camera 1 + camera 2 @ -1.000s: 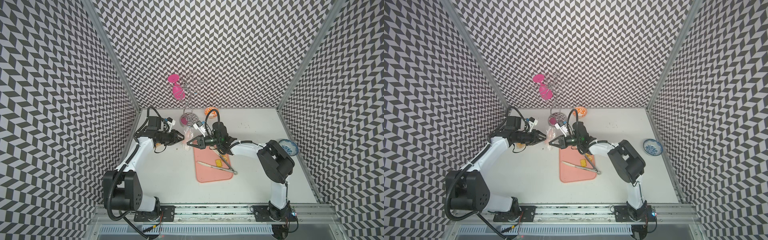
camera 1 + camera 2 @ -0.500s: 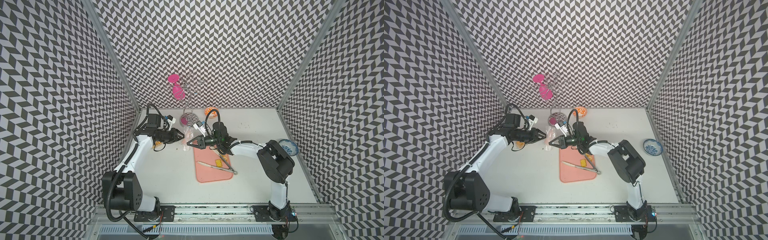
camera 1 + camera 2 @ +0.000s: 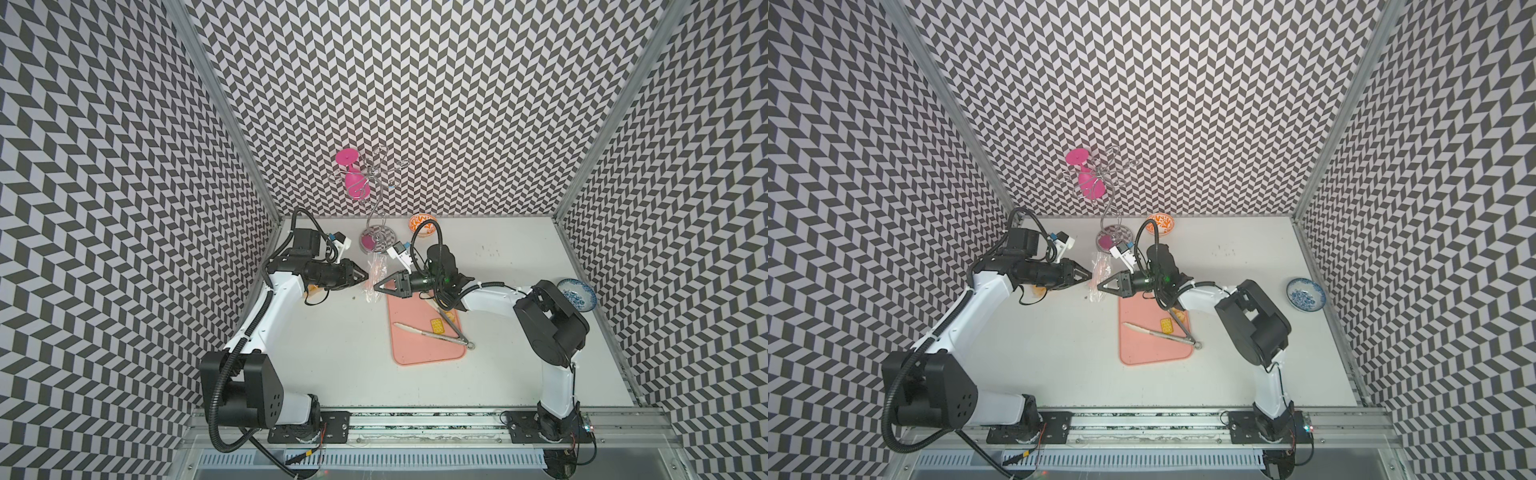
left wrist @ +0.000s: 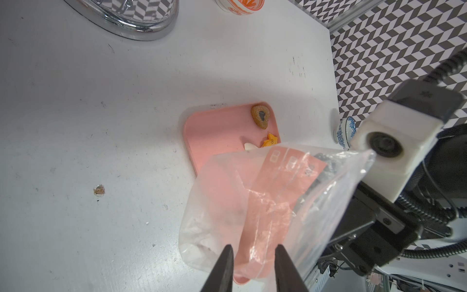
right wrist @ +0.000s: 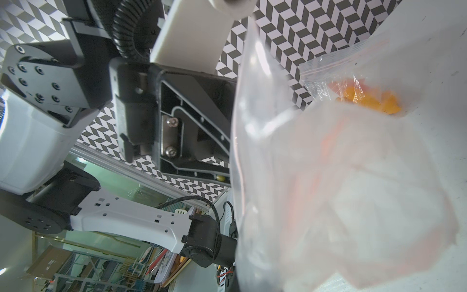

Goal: Put the cookies into a resealable bag to prevent moisture
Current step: Pick up the ziploc bag from the center of the board.

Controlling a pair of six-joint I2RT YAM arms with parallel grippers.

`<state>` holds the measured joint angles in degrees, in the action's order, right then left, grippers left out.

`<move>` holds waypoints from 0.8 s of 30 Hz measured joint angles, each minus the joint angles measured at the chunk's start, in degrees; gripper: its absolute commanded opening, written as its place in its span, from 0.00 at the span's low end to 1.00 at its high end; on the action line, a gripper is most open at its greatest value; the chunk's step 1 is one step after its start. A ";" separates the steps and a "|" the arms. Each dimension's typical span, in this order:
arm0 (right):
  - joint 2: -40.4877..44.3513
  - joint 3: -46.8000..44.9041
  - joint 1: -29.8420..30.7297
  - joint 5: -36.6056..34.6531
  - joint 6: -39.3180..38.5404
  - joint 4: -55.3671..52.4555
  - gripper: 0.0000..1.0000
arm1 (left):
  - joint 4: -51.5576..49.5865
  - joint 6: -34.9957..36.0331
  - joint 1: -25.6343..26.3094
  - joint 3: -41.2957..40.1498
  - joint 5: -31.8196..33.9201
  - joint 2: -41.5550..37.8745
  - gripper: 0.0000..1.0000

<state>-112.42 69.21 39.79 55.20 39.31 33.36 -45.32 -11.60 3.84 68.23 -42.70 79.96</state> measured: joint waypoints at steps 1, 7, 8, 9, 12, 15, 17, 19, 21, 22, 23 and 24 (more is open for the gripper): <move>0.00 0.00 -0.02 0.02 0.02 -0.02 0.00 | 0.00 0.00 0.00 -0.02 0.00 -0.26 0.29; 0.00 -0.02 -0.22 0.20 0.55 0.22 0.00 | -0.02 -0.02 -0.39 -0.90 -0.09 -1.79 0.29; 0.00 -0.02 -0.22 0.28 0.76 0.33 0.00 | 0.00 -0.04 -0.48 -1.16 -0.15 -1.88 0.28; 0.00 -0.04 -0.22 0.44 0.96 0.57 0.00 | 0.00 -0.07 -0.48 -1.33 -0.26 -1.88 0.28; 0.00 -0.07 -0.22 0.83 1.31 1.29 0.00 | 0.11 -0.22 -0.48 -1.73 -0.55 -1.86 0.28; 0.00 -0.07 -0.22 1.09 1.53 1.62 0.00 | 0.48 -0.35 -0.46 -1.73 -1.27 -1.79 0.28; 0.00 -0.22 -0.22 1.20 1.70 1.81 0.00 | 0.83 -0.52 -0.33 -1.73 -1.90 -1.70 0.28; 0.00 -0.44 -0.22 1.25 1.73 1.86 0.00 | 1.09 -0.72 -0.13 -1.73 -2.36 -1.68 0.27; 0.00 -0.70 -0.22 1.27 1.75 1.81 0.00 | 1.29 -0.90 -0.04 -1.73 -2.82 -1.68 0.27; 0.00 -0.79 -0.22 1.29 1.73 1.81 0.00 | 1.36 -0.92 -0.04 -1.73 -3.08 -1.68 0.27; 0.00 -0.81 -0.22 1.33 1.73 1.79 0.00 | 1.38 -0.92 -0.04 -1.73 -3.19 -1.68 0.27; 0.00 -0.81 -0.22 1.33 1.73 1.84 0.00 | 1.42 -0.94 -0.04 -1.73 -3.32 -1.68 0.27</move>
<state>-112.42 68.40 39.57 56.53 41.04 35.20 -43.90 -12.53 3.79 66.50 -46.02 78.28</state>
